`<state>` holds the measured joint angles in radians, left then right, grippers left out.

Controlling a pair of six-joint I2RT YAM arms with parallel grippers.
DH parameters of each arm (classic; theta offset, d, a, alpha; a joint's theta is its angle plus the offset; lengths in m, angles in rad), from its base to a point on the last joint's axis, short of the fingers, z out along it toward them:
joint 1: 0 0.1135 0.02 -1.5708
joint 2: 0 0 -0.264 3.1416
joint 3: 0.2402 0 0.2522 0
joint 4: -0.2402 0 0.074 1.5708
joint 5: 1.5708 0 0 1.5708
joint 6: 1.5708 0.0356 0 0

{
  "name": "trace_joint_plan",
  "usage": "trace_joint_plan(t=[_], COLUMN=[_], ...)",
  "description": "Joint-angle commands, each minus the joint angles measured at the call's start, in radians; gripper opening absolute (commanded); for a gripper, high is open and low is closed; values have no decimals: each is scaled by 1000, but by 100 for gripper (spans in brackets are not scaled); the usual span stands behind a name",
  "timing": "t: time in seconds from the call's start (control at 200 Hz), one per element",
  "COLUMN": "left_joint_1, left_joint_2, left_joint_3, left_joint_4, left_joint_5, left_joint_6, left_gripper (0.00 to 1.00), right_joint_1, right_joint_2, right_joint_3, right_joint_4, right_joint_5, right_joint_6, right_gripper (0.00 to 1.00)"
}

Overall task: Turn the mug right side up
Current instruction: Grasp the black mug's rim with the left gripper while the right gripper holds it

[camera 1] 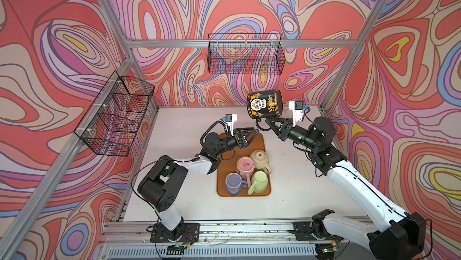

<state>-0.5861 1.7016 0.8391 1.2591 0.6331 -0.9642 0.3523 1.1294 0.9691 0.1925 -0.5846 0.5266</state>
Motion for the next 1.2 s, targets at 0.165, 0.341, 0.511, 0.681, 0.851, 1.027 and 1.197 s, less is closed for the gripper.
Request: trace_joint_plan(t=[0.165, 0.341, 0.511, 0.681, 0.851, 1.027, 1.197], left_joint_1=[9, 9, 17, 19, 19, 18, 19], left_joint_2=[-24, -43, -49, -42, -40, -40, -37], left_joint_3=[69, 90, 103, 140, 160, 173, 188], left_joint_4=[107, 108, 107, 107, 107, 108, 107], left_joint_5=[74, 121, 120, 133, 135, 142, 140], left_joint_6=[-7, 1, -8, -19, -27, -38, -47], left_gripper=[62, 62, 61, 54, 44, 39, 32], right_joint_1=[-51, -76, -79, -79, -79, -79, -79], right_joint_2=[6, 27, 49, 72, 84, 104, 136], right_joint_3=[7, -7, -6, -19, -33, -44, -51], right_joint_4=[266, 326, 368, 449, 487, 526, 564], right_joint_5=[-75, -115, -196, -264, -312, -337, -362], right_joint_6=[99, 150, 171, 219, 238, 268, 292], right_gripper=[0, 0, 0, 0, 0, 0, 0])
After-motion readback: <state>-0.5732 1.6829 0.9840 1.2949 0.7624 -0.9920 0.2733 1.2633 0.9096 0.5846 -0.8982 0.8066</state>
